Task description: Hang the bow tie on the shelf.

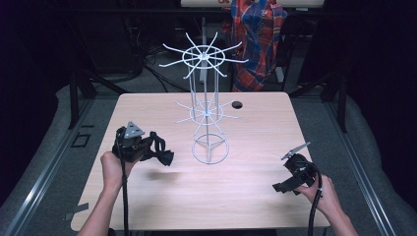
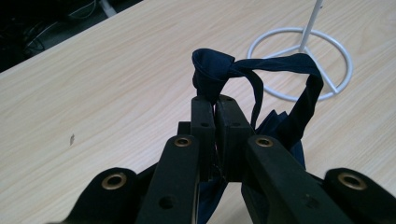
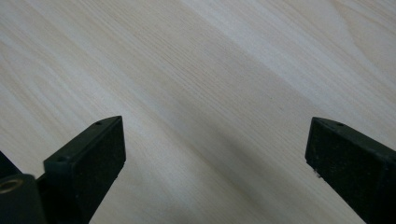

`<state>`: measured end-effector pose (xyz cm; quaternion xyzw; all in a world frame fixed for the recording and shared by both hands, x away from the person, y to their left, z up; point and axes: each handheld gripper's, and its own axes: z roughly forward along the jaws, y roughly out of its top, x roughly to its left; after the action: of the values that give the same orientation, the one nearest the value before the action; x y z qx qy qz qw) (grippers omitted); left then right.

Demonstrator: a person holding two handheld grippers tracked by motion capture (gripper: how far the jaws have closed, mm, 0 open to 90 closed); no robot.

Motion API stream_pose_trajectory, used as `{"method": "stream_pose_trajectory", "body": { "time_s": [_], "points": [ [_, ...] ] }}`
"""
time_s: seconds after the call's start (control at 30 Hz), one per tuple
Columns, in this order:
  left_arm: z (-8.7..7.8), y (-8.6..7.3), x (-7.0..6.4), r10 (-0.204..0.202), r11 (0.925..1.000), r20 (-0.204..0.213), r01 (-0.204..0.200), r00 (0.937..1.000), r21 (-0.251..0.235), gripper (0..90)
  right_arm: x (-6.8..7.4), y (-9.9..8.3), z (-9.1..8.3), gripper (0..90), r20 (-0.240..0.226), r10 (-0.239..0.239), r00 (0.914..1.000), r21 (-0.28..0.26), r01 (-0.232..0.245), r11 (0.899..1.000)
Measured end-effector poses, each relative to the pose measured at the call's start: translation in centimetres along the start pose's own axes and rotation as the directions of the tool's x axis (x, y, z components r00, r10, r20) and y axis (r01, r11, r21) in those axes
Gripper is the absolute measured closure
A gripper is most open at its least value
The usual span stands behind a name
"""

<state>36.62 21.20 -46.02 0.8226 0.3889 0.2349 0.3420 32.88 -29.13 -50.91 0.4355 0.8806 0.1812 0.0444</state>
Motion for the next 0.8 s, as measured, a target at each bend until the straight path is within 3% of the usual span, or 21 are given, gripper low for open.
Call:
{"method": "stream_pose_trajectory", "body": {
  "time_s": [0.2,0.23,0.33,0.8],
  "points": [
    [0.5,1.1,-0.1,0.007,0.9993,0.010,-0.006,0.9999,-0.037,86.5,0.0,-0.1,0.1,2.3,0.006,-0.005,1.0000,0.000,0.005,1.000],
    [0.6,1.2,-0.1,0.005,0.9990,0.012,-0.005,0.9999,-0.044,86.5,0.0,-0.1,0.2,1.8,-0.016,0.004,0.9999,-0.011,-0.005,1.000],
    [0.6,1.5,0.2,-0.001,0.9984,0.019,0.002,0.9998,-0.057,86.5,0.0,-0.1,0.0,1.8,0.000,-0.001,1.0000,0.001,0.001,1.000],
    [-0.6,3.4,0.4,0.007,0.9900,0.042,-0.001,0.9991,-0.141,86.5,-0.1,-0.2,0.3,1.8,0.002,0.008,1.0000,0.012,-0.008,1.000]
  ]
}}
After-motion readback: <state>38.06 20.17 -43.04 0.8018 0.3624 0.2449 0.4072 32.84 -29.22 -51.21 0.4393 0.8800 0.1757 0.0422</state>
